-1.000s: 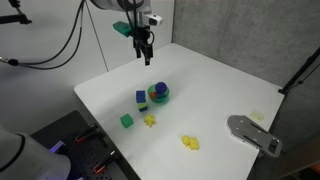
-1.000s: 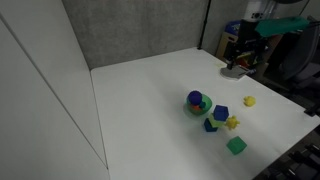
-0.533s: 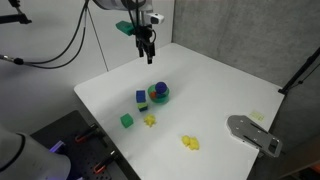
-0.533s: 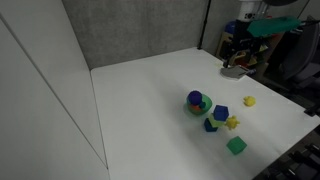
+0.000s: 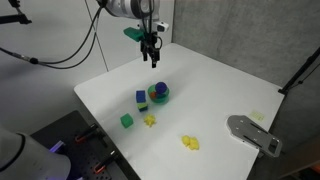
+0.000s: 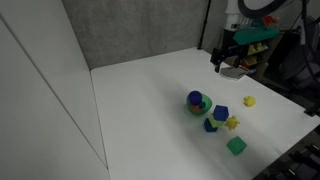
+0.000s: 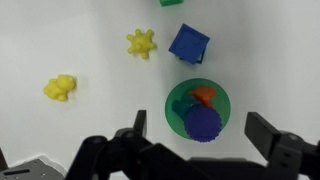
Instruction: Remove the blue ball from the bowl and put it on the table
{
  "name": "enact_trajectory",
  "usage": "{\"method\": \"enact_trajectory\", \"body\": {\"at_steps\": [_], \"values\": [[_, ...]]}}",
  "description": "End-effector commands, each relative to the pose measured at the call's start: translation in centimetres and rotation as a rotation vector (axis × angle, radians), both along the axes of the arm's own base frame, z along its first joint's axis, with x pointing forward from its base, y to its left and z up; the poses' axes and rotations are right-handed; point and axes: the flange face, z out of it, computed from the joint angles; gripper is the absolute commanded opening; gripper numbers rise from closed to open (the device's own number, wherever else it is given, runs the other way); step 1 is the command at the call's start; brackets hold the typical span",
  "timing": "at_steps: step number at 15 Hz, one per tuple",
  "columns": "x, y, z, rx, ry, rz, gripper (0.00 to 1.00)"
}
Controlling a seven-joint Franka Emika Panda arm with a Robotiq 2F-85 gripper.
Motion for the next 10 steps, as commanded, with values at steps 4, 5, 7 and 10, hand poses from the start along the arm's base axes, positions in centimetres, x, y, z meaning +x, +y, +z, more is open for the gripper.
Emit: {"method": "enact_trajectory", "body": {"at_steps": [4,5,7,10], "values": [[7.7,1.0,-5.5,0.036,0.029,0.106,1.0],[8.5,1.1,-6.4,0.039,0.031,0.112,1.0],[10.3,1.1,-8.7,0.057,0.039,0.125,1.0],[12.1,1.4,-11.6,0.072,0.031,0.101,1.0]]}}
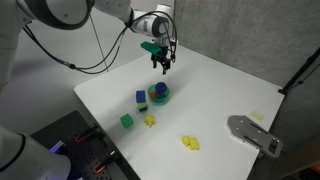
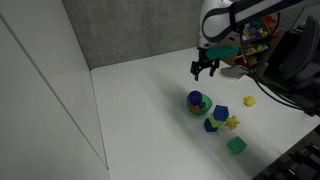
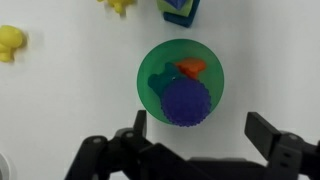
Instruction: Remove the blue ball from the bowl and put it on the table
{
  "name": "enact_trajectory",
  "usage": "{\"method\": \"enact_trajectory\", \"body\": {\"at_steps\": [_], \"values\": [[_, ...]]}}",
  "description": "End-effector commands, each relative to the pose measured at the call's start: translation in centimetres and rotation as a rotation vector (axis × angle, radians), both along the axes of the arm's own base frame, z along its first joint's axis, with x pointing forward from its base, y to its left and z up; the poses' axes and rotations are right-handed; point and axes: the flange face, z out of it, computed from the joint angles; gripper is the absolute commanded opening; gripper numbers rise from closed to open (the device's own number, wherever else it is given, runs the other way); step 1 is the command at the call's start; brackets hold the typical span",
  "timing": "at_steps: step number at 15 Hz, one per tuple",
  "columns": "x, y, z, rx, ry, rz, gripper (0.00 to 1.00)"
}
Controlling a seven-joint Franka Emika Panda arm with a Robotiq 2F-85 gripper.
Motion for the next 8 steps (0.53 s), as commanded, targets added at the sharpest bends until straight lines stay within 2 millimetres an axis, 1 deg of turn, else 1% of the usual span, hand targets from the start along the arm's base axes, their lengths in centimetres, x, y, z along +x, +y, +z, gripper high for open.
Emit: {"method": "enact_trajectory", "body": {"at_steps": [1,4,6,8], "values": [[2.8,0.4,-2.5,0.023,-0.008,-0.024,1.0],[3.4,1.6,-4.9,0.041,-0.037,-0.065,1.0],[3.3,2.5,-6.6,0.036,-0.051,-0.081,1.0],[3.0,3.4,-8.6,-0.005,-0.069,-0.093,1.0]]}}
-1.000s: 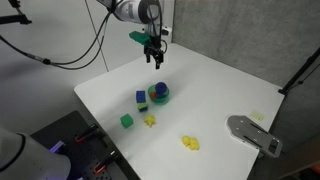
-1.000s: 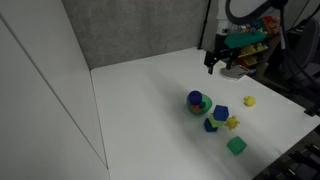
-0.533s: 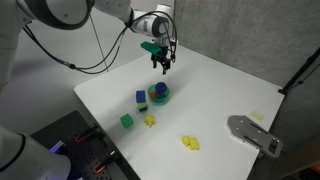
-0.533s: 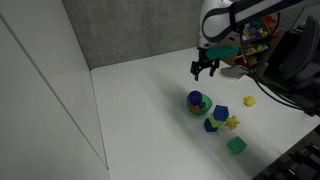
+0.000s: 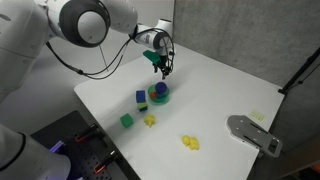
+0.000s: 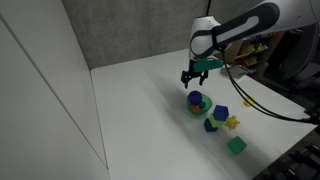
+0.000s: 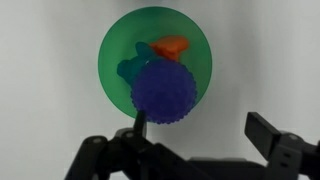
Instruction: Remove the blue ball from the bowl and put it on the table
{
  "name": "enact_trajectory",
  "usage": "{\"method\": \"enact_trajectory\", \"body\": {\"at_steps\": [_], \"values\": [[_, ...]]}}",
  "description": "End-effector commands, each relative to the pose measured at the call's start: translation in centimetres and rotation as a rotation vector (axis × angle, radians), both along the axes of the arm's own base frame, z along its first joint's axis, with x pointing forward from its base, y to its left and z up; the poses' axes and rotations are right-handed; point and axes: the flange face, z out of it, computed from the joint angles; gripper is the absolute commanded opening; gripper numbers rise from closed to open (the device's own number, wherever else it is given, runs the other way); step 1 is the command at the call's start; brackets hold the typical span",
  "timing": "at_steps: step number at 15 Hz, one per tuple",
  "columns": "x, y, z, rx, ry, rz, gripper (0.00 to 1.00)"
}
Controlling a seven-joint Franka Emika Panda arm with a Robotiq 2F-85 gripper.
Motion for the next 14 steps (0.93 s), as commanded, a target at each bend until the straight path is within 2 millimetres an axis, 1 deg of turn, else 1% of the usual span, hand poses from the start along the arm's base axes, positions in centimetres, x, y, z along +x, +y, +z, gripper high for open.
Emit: {"method": "enact_trajectory", "body": {"at_steps": [1,3,4,5,6,8,10,14], "values": [[0.2,1.5,-2.9,-0.062,-0.031,-0.044,1.0],[-0.3,2.0,-4.8,-0.121,-0.037,-0.062,1.0],[-0.5,2.3,-5.5,-0.145,-0.037,-0.069,1.0],[-0.7,2.3,-6.0,-0.179,-0.046,-0.077,1.0],[-0.8,2.3,-6.1,-0.201,-0.055,-0.081,1.0],[-0.8,2.4,-6.0,-0.234,-0.068,-0.092,1.0],[-0.7,2.6,-5.1,-0.245,-0.077,-0.093,1.0],[-0.6,2.5,-2.5,-0.24,-0.079,-0.098,1.0]]}}
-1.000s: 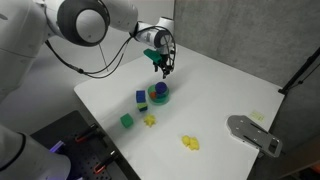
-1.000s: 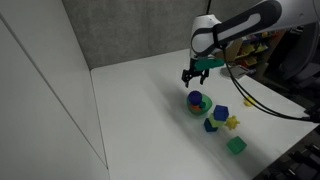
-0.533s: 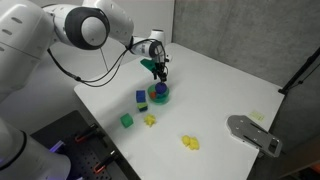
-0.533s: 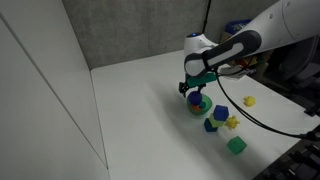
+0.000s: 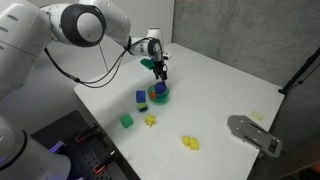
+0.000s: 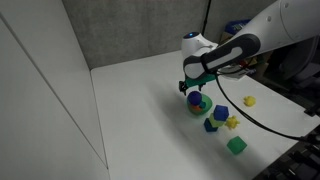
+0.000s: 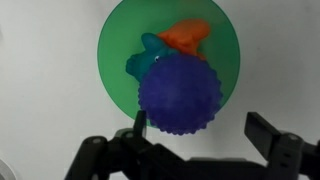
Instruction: Remove the blue ball from the bowl and put it on the table
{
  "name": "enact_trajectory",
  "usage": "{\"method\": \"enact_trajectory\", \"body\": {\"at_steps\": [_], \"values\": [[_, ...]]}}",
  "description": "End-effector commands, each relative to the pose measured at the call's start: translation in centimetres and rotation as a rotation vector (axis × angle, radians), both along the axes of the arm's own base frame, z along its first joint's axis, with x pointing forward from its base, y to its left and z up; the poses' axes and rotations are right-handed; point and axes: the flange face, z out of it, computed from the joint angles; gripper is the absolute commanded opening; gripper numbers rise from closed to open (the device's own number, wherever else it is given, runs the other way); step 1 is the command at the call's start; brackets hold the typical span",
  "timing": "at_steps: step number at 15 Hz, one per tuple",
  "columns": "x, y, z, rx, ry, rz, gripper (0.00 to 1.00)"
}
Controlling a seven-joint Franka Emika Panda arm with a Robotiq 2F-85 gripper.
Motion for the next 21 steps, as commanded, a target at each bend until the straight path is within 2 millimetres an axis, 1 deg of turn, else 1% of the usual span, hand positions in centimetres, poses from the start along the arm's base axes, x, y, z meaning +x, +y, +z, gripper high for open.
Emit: {"method": "enact_trajectory", "body": {"at_steps": [1,3,4,6,8,14,21], "values": [[-0.1,-0.4,2.8,-0.027,-0.001,-0.021,1.0],[0.0,-0.9,3.0,-0.032,-0.002,-0.03,1.0],[0.0,-1.1,2.8,-0.03,0.003,-0.033,1.0],[-0.1,-1.5,2.2,-0.031,0.012,-0.047,1.0],[-0.6,-1.9,1.0,-0.02,0.021,-0.055,1.0],[-1.4,-2.2,-1.5,0.004,0.033,-0.055,1.0],[-1.6,-2.1,-3.1,0.002,0.034,-0.05,1.0]]}}
